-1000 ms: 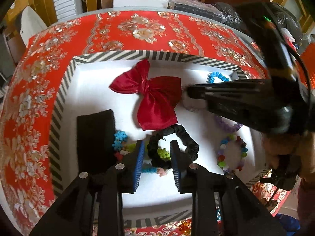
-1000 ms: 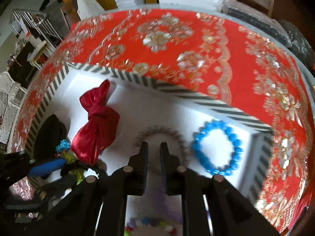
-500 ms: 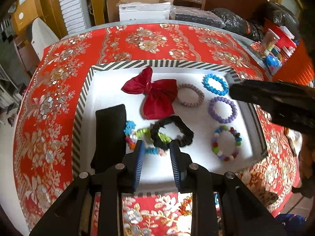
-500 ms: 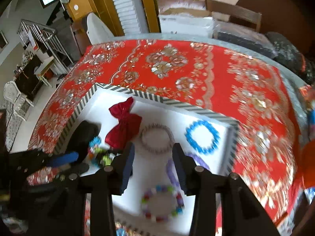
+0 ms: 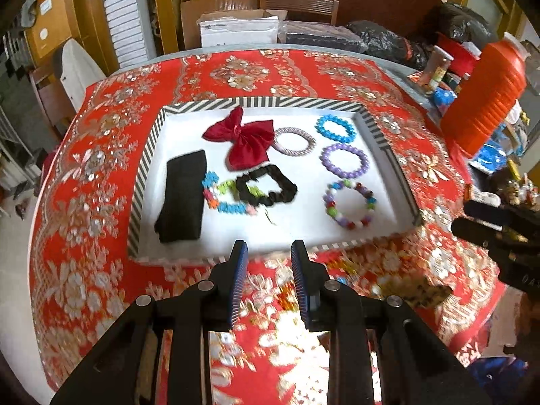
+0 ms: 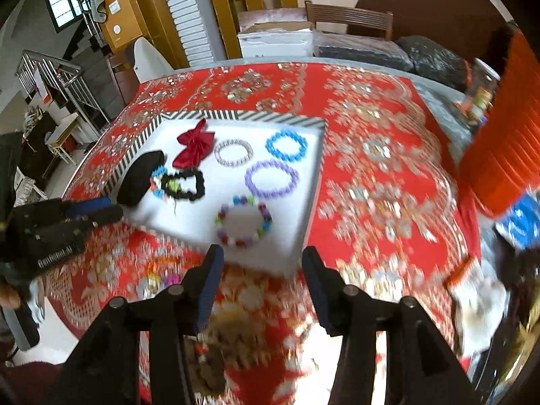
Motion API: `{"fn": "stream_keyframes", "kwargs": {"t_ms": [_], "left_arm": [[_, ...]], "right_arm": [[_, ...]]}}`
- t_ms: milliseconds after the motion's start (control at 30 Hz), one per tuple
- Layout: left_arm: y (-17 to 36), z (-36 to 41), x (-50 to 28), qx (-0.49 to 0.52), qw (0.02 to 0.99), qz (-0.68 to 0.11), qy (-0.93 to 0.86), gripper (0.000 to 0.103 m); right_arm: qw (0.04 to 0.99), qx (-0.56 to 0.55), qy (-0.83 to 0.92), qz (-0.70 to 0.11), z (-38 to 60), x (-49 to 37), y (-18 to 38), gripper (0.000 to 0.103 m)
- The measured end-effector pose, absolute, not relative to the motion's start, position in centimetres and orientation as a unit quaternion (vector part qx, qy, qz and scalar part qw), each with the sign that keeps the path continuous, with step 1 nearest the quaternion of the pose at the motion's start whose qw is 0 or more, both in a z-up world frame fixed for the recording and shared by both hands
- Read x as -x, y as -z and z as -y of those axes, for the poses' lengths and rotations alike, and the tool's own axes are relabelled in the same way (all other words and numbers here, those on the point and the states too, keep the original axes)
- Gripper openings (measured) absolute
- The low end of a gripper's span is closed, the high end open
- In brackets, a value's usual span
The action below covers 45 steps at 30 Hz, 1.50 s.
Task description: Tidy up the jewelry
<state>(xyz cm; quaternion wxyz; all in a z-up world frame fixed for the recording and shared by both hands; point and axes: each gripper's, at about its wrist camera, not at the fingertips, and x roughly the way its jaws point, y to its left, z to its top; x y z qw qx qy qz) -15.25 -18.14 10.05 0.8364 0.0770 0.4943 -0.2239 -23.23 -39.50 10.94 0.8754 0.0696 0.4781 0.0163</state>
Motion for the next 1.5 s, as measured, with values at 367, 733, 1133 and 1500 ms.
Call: {"fn": "stream_keyframes", "kwargs": {"t_ms": [367, 733, 1133, 1500], "left_arm": [[-9.0, 16.9, 19.6, -0.036, 0.79, -0.534, 0.301, 0.017], [-6.5, 18.5, 20.4, -0.049, 0.758, -0.559, 0.332, 0.02], [-4.5, 18.1, 16.6, -0.062, 0.766, -0.56, 0.31, 0.024], [-2.1, 21.1, 15.6, -0.143, 0.767, -0.541, 0.314, 0.022]], "right_arm": [[0.855, -0.082, -0.017, -0.512, 39.8, 29.8, -7.3, 0.051], [0.838, -0.099, -0.047, -0.534, 35.5, 29.5, -2.9, 0.051], [0.838, -0.08, -0.019, -0.539, 37.5, 29.7, -1.7, 0.011], [0.84, -0.104, -0.007, -0.533, 38.7, 29.9, -1.7, 0.028]]}}
